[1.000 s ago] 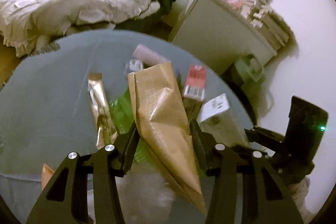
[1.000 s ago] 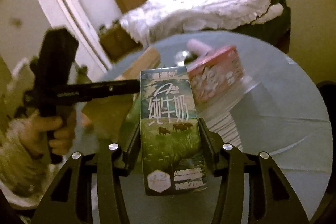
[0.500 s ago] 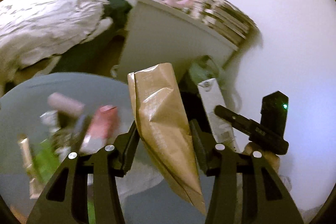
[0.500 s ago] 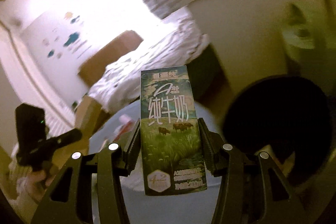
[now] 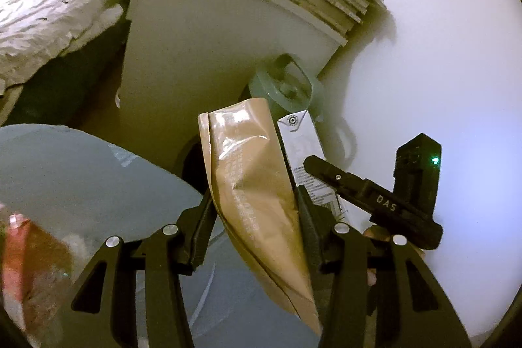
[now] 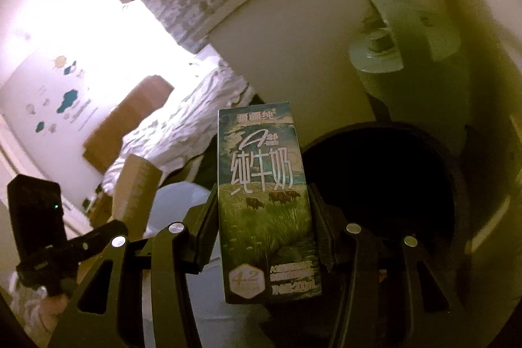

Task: Collect trash
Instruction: 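Release the brown bag and green carton into the black bin with both tools, then grasp the orange wrapper with the left tool while the right tool grasps the white fluffy item, then drop the orange wrapper and white fluffy item into the bin with both tools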

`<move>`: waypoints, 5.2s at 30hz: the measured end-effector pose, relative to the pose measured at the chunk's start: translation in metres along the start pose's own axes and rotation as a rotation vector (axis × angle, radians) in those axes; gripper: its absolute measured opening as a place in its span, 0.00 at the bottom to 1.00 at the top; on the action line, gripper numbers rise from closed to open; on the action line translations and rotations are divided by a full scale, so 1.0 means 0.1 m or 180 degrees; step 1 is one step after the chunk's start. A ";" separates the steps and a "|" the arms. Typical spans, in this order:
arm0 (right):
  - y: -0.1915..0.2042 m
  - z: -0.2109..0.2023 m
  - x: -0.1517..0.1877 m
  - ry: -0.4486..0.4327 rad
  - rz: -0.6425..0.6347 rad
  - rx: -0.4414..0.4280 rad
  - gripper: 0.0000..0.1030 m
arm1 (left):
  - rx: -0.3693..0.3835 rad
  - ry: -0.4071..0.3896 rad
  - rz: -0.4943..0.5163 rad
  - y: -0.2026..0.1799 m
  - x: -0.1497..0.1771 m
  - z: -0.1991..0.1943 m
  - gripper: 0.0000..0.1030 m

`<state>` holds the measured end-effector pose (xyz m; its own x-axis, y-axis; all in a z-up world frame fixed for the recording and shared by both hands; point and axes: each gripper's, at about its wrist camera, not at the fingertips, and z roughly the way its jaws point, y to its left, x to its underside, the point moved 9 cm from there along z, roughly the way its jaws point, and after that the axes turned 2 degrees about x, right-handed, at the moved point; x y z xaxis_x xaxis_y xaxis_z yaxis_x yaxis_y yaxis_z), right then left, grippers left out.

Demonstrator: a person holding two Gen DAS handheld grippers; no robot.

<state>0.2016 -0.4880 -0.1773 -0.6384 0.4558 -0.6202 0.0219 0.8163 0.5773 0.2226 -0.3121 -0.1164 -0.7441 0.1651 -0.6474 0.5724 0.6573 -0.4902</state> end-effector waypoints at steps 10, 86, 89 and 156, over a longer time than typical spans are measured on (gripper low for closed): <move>-0.60 0.27 -0.05 0.0070 0.0272 0.0517 0.49 | 0.0078 0.0219 -0.0019 -0.06 0.04 0.66 0.47; 3.76 0.37 2.71 0.1233 -0.2384 -0.0693 0.68 | -0.1725 -0.0302 -0.0943 1.99 2.18 -2.96 0.64; 3.77 0.44 2.83 0.1283 -0.2508 -0.0602 0.68 | -0.1713 -0.0304 -0.0904 2.01 2.18 -2.96 0.57; -0.59 0.26 0.05 0.0073 -0.0108 0.0903 0.45 | -0.0390 0.0237 0.0538 -0.12 0.18 0.55 0.35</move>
<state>0.2173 -0.5248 -0.2279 -0.6597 0.4210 -0.6226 0.2125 0.8991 0.3828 0.2216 -0.3570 -0.1540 -0.6672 0.3314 -0.6671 0.6483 0.6994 -0.3009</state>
